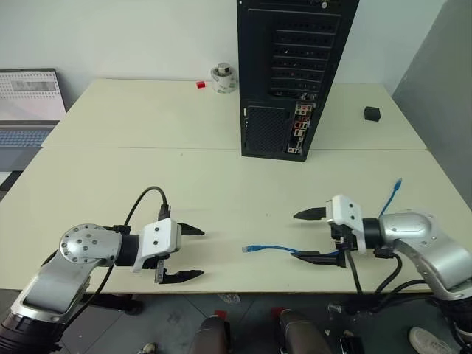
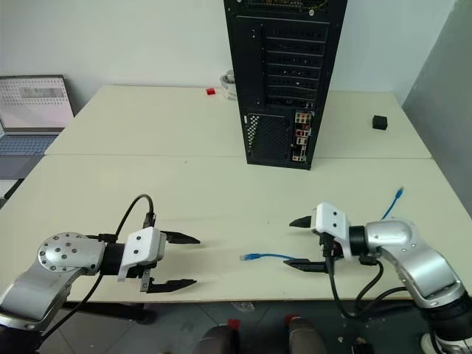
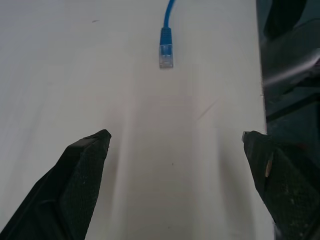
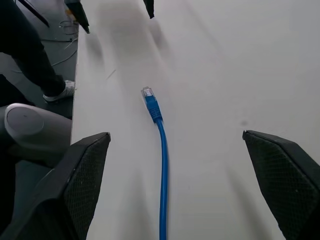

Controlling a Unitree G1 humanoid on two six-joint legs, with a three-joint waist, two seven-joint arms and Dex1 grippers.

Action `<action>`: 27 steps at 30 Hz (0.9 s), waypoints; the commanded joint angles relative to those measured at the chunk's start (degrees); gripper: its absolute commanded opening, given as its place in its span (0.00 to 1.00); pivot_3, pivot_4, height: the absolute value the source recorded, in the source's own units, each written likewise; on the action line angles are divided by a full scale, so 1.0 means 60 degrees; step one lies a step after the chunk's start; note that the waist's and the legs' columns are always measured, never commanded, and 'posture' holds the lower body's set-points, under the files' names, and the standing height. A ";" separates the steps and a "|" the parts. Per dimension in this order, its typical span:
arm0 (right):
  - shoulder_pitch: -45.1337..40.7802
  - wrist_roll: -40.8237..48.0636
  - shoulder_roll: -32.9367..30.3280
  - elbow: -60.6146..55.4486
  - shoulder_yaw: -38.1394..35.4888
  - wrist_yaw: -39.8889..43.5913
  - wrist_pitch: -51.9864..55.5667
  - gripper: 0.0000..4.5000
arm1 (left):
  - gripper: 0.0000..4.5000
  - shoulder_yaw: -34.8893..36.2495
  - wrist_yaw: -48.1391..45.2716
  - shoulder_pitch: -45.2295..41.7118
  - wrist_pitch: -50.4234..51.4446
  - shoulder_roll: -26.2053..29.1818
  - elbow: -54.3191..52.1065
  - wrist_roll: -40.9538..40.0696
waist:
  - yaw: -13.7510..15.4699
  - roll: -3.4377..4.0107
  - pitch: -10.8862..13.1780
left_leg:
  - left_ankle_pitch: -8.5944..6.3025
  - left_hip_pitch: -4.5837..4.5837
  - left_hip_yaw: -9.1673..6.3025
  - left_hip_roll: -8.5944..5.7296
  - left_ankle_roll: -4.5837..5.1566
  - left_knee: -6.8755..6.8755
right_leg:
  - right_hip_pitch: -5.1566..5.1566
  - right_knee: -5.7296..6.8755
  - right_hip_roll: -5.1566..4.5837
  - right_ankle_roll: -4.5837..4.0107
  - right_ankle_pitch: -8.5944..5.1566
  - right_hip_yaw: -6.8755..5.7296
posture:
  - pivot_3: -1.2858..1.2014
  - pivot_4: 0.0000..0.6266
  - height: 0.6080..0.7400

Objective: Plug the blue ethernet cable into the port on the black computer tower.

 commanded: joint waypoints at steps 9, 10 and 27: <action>-0.0716 -0.1432 0.1450 0.1501 0.1367 -0.0039 -0.1240 1.00 | 1.00 -0.0168 0.0039 -0.0164 -0.0555 -0.0044 0.0156 0.0248 | -0.0002 0.0000 0.0000 | 0.0000 -0.0001 -0.0006 0.0002 0.0000 0.0001 | -0.0003 0.0006 0.0001 -0.0002 0.0001 -0.0005 | 0.52 0.24 1.00; -0.0733 -0.1578 0.1534 0.1653 0.1470 -0.0051 -0.1376 0.96 | 1.00 -0.0158 0.0047 -0.0195 -0.0522 -0.0068 0.0161 0.0209 | -0.0003 0.0000 0.0000 | 0.0000 0.0000 -0.0006 0.0001 0.0000 0.0000 | -0.0003 0.0005 0.0001 -0.0002 0.0001 -0.0004 | 0.52 0.24 1.00; -0.0805 -0.2687 0.1902 0.2385 0.1769 -0.0064 -0.2276 0.04 | 1.00 -0.0296 0.0148 -0.0560 -0.0133 -0.0376 0.0266 0.0015 | -0.0002 0.0000 0.0000 | 0.0000 0.0001 -0.0014 0.0000 0.0000 0.0002 | -0.0002 0.0009 0.0001 -0.0002 0.0001 -0.0005 | 0.52 0.24 1.00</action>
